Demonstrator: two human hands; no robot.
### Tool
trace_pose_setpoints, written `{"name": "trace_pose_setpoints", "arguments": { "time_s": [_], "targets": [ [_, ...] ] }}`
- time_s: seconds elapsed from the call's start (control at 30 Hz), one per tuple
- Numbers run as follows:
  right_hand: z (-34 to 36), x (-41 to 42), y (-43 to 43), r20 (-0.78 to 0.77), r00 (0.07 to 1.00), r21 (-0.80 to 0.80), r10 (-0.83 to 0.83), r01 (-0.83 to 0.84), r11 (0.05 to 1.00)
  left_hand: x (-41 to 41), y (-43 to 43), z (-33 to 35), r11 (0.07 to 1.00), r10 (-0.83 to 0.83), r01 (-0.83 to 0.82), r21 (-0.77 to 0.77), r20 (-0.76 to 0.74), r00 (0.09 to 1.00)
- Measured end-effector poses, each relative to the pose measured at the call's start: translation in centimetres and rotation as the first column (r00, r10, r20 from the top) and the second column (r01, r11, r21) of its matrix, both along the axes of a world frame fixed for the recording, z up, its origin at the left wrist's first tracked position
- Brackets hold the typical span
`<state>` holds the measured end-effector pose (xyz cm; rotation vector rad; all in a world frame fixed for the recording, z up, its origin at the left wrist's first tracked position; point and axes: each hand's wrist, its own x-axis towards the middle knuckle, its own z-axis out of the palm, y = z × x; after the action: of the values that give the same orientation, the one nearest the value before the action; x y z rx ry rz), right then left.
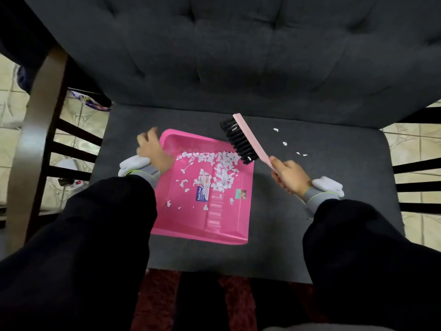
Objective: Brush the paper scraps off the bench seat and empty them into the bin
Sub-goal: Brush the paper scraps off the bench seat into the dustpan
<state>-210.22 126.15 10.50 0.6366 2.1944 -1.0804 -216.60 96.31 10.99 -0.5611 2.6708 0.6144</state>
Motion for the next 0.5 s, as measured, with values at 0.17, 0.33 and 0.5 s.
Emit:
{"name": "trace_pose_setpoints", "arguments": {
  "time_s": [0.17, 0.33, 0.5],
  "targets": [
    [-0.6, 0.6, 1.6, 0.026, 0.993, -0.002, -0.113, 0.113, 0.994, -1.2, -0.5, -0.4, 0.984, -0.126, 0.144, -0.107, 0.154, 0.980],
    [-0.6, 0.8, 5.9, 0.003, 0.965, 0.060, -0.263, 0.262, 0.963, -3.9, 1.9, -0.9, 0.988, -0.127, 0.134, -0.077, 0.090, 0.988],
    [-0.7, 1.0, 9.6, -0.007, 0.941, 0.129, -0.337, 0.335, 0.933, -7.5, 5.1, -1.0, 0.997, -0.080, 0.079, 0.024, 0.013, 0.997]
  ]
}}
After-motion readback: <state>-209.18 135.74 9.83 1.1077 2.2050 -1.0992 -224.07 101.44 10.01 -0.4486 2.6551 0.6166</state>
